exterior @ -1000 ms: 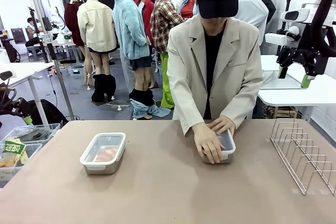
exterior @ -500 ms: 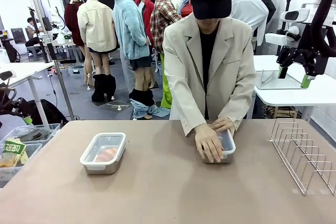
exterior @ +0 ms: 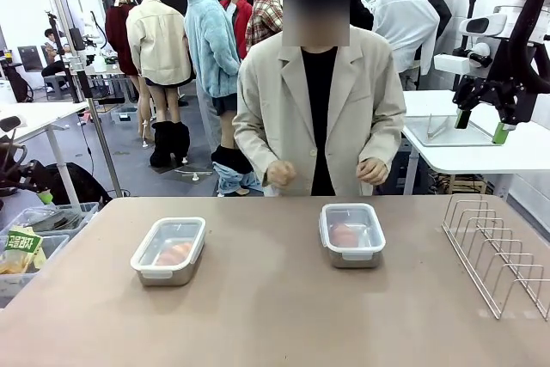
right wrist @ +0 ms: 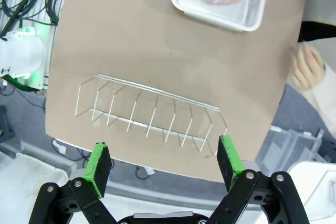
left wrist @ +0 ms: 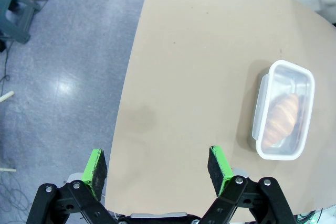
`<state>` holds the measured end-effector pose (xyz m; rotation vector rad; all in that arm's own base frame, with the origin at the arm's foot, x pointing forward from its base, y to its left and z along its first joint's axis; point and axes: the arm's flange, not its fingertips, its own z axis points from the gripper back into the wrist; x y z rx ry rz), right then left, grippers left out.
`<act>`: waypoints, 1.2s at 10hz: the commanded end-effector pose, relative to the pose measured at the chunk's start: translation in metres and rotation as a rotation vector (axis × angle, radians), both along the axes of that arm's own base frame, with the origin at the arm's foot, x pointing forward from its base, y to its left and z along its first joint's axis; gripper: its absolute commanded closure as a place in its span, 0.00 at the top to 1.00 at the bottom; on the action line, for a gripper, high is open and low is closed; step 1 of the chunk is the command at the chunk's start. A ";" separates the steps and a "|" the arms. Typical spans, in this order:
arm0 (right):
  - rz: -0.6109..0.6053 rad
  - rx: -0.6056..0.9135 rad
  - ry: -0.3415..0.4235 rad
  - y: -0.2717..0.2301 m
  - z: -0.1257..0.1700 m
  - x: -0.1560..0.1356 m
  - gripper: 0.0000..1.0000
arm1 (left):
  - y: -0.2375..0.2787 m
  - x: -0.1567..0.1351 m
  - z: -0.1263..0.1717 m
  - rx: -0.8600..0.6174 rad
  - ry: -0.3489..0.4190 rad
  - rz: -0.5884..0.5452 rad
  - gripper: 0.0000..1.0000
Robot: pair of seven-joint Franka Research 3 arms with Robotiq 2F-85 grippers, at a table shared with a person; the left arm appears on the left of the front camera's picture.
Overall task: Place the bread in airtight containers.
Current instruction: Release when the human grabs the Airtight Container lid.
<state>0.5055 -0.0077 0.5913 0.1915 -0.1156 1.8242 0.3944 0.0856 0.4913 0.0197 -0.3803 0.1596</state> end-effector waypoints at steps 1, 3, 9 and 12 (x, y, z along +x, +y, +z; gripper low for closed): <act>0.001 -0.002 0.009 0.000 0.000 -0.002 1.00 | 0.001 0.000 0.001 -0.001 0.003 0.001 1.00; 0.001 -0.002 0.009 0.000 0.000 -0.002 1.00 | 0.001 0.000 0.001 -0.001 0.003 0.001 1.00; 0.001 -0.002 0.009 0.000 0.000 -0.002 1.00 | 0.001 0.000 0.001 -0.001 0.003 0.001 1.00; 0.001 -0.002 0.009 0.000 0.000 -0.002 1.00 | 0.001 0.000 0.001 -0.001 0.003 0.001 1.00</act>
